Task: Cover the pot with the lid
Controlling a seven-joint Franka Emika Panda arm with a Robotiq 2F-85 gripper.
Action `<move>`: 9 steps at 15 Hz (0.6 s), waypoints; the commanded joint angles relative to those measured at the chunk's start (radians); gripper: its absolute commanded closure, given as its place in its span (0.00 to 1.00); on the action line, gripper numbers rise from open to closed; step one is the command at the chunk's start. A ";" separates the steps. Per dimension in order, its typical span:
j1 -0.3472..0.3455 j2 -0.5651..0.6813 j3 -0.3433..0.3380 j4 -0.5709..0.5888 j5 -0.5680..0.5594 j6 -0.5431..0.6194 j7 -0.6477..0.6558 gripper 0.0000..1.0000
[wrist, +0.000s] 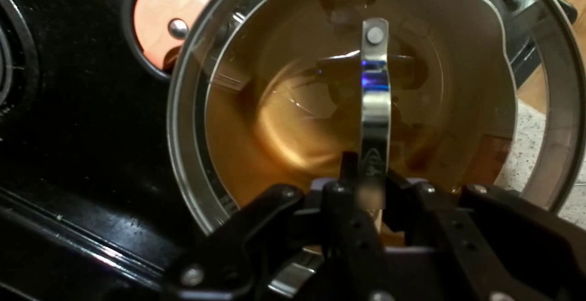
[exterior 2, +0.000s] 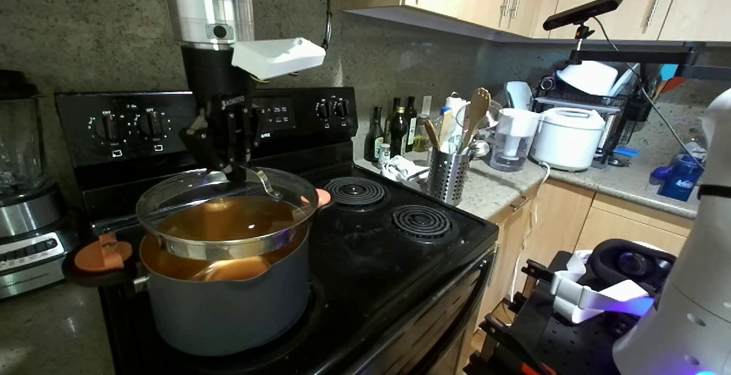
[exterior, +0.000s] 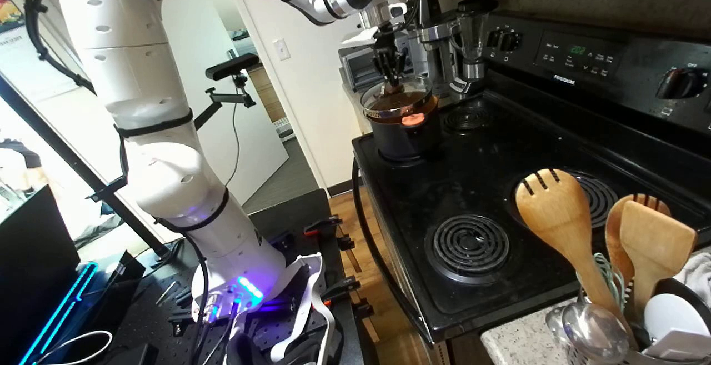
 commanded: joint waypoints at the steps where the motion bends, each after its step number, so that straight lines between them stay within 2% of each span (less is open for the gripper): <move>1: 0.023 0.024 -0.026 0.039 -0.035 0.001 0.005 0.98; 9: 0.038 0.064 -0.038 0.072 -0.058 0.001 -0.003 0.98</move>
